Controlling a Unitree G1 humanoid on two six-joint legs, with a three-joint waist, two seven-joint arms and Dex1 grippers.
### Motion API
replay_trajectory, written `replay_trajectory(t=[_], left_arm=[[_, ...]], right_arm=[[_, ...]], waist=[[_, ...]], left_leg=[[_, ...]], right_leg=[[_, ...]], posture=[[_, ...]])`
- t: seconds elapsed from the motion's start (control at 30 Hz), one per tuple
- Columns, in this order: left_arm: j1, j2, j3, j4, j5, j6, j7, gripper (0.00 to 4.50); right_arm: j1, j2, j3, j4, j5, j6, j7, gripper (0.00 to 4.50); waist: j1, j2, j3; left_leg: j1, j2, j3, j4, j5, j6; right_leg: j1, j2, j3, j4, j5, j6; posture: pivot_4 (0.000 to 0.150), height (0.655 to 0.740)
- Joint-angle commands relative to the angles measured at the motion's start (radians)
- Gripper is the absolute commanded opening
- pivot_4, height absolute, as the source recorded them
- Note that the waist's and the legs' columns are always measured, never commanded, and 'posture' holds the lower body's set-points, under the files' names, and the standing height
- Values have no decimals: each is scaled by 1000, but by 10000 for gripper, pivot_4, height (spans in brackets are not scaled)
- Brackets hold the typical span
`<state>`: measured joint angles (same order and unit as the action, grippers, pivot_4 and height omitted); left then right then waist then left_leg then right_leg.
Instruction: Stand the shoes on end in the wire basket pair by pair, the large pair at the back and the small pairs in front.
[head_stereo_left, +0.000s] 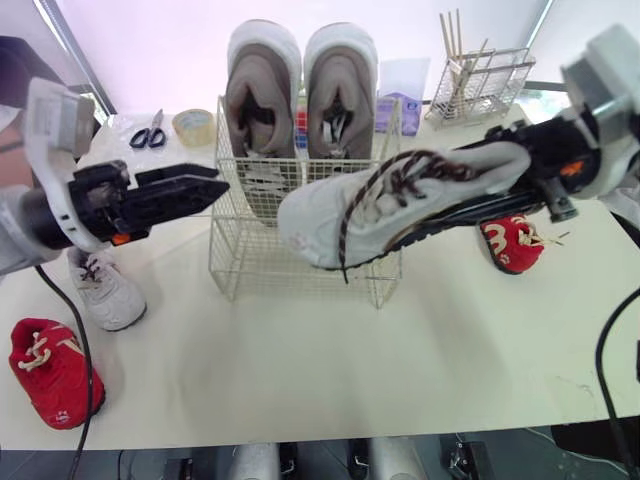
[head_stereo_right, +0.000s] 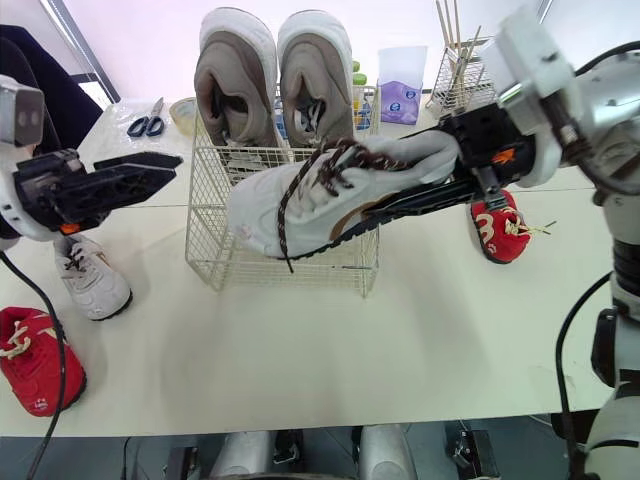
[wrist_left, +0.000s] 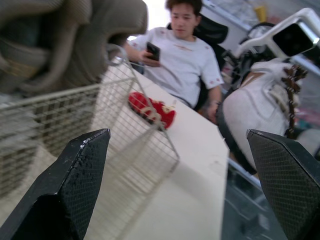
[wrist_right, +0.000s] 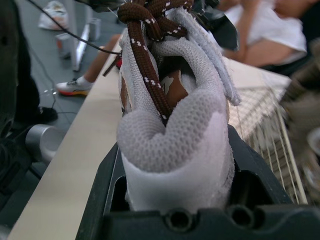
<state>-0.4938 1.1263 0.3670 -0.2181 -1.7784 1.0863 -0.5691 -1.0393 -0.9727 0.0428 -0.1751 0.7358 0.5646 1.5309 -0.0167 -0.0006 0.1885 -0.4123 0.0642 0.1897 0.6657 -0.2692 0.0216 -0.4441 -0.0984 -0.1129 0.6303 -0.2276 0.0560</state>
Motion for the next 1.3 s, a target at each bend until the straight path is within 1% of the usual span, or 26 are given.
replay_trajectory(t=[0.03, 0.17, 0.27, 0.4, 0.5, 0.57, 0.67, 0.73, 0.8, 0.87, 0.9, 0.93, 0.97, 1.03, 1.07, 1.13, 1.17, 1.23, 1.27, 1.3], left_arm=[[11, -20, -24, -46, -87, 20, 10, 45000], [6, -53, -102, -91, -161, 20, 48, 45000], [0, -78, -142, -115, -187, 10, 67, 45000], [-22, -123, -194, -140, -194, 19, 47, 45000], [-18, -122, -232, -174, -194, 39, 40, 45000], [-10, -121, -248, -191, -169, 55, 20, 45000], [-11, -133, -259, -179, -146, 54, 6, 37451], [-20, -140, -262, -162, -147, 49, 2, 28317], [-25, -144, -262, -156, -141, 49, -4, 17816], [-26, -151, -260, -152, -132, 49, -10, 8560], [-26, -154, -258, -153, -122, 48, -12, 4809], [-25, -158, -256, -154, -115, 45, -11, 3073], [-17, -161, -246, -155, -108, 38, -10, 3036], [8, -165, -216, -161, -116, 16, 6, 3036], [25, -165, -195, -164, -126, 2, 19, 3036], [65, -168, -143, -170, -142, -35, 48, 3036], [87, -177, -113, -172, -155, -64, 71, 3036], [126, -222, -50, -185, -165, -146, 132, 3036], [137, -252, -33, -195, -173, -190, 174, 3036], [143, -273, -24, -204, -179, -218, 204, 3036]], right_arm=[[-44, 33, 3, -34, 3, -45, 60, 14474], [-59, 71, 39, -29, -16, -88, 83, 14474], [-56, 91, 57, -35, -28, -109, 84, 14474], [-42, 110, 73, -37, -63, -138, 83, 14474], [-40, 118, 65, -39, -64, -135, 82, 14474], [-43, 127, 60, -38, -65, -135, 74, 14474], [-39, 129, 58, -48, -68, -132, 66, 14423], [-34, 127, 54, -55, -64, -124, 61, 14423], [-31, 126, 47, -62, -57, -111, 53, 14423], [-28, 124, 45, -67, -55, -99, 48, 14423], [-26, 123, 45, -69, -53, -94, 46, 14423], [-24, 123, 43, -70, -51, -88, 44, 14423], [-19, 116, 42, -72, -46, -68, 40, 14423], [2, 86, 19, -55, -39, -14, 23, 23186], [14, 64, 4, -21, -64, -4, 2, 27396], [37, 28, -31, 81, -129, 6, -81, 37966], [56, 20, -74, 127, -117, 45, -134, 42402], [130, 63, -239, 161, 25, 209, -299, 42402], [167, 107, -321, 151, 129, 306, -397, 42402], [190, 139, -374, 135, 199, 371, -466, 42402]], waist=[[3, 0, 0], [3, 0, 0], [2, 0, 0], [2, 0, 0], [2, -1, 0], [2, -1, 0], [2, -1, 0], [2, -1, 0], [2, -1, 0], [3, -1, 0], [3, -1, 0], [3, -1, 0], [3, -1, 0], [3, -1, 0], [3, -1, 0], [2, -1, -1], [3, -2, -1], [6, -3, -2], [6, -4, -2], [5, -4, -2]], left_leg=[[0, 0, 0, 0, 0, 0], [0, 0, -1, 0, 1, -1], [0, 0, -1, 0, 1, -1], [0, 0, -1, 0, 1, -2], [0, 0, -2, 1, 1, -2], [0, 0, -2, 1, 1, -2], [0, 0, -2, 1, 1, -2], [0, 0, -2, 1, 2, -2], [0, 0, -2, 2, 2, -2], [0, 0, -3, 2, 2, -2], [1, 0, -3, 2, 2, -2], [0, 0, -3, 2, 2, -2], [1, 0, -3, 2, 2, -2], [0, 0, -3, 2, 2, -2], [1, 0, -3, 2, 2, -2], [1, 0, -3, 2, 2, -2], [1, 0, -3, 2, 2, -2], [1, 0, -3, 3, 2, -2], [1, 0, -4, 4, 2, -2], [1, 0, -5, 4, 2, -1]], right_leg=[[0, 0, 0, 0, 0, 0], [0, 1, 0, 1, 0, 0], [1, 1, 0, 1, 0, 0], [1, 1, 0, 1, 0, 0], [1, 2, 0, 1, 0, 0], [1, 2, 0, 1, 0, 0], [1, 2, 0, 1, 0, 0], [1, 2, 0, 2, 0, 0], [1, 2, 0, 2, 0, 0], [2, 2, 0, 2, 0, 0], [2, 2, 0, 2, 0, 0], [2, 2, 0, 2, 0, 0], [2, 2, 0, 2, 0, 0], [2, 2, 0, 2, 0, 0], [2, 2, 0, 2, 0, 0], [2, 2, 0, 2, 0, 0], [2, 1, 0, 2, 0, 0], [2, 1, 0, 2, 0, -1], [3, 1, 0, 1, 0, -1], [4, 1, 0, 1, 0, -1]], posture=[[1500, 7357], [1500, 7357], [1500, 7357], [1500, 7357], [1500, 7357], [1500, 7357], [1500, 7357], [1500, 7357], [1500, 7357], [1500, 7357], [1500, 7357], [1500, 7357], [1500, 7357], [1500, 7357], [1500, 7357], [1500, 7357], [1500, 7357], [1500, 7357], [1500, 7357], [1500, 7357]])
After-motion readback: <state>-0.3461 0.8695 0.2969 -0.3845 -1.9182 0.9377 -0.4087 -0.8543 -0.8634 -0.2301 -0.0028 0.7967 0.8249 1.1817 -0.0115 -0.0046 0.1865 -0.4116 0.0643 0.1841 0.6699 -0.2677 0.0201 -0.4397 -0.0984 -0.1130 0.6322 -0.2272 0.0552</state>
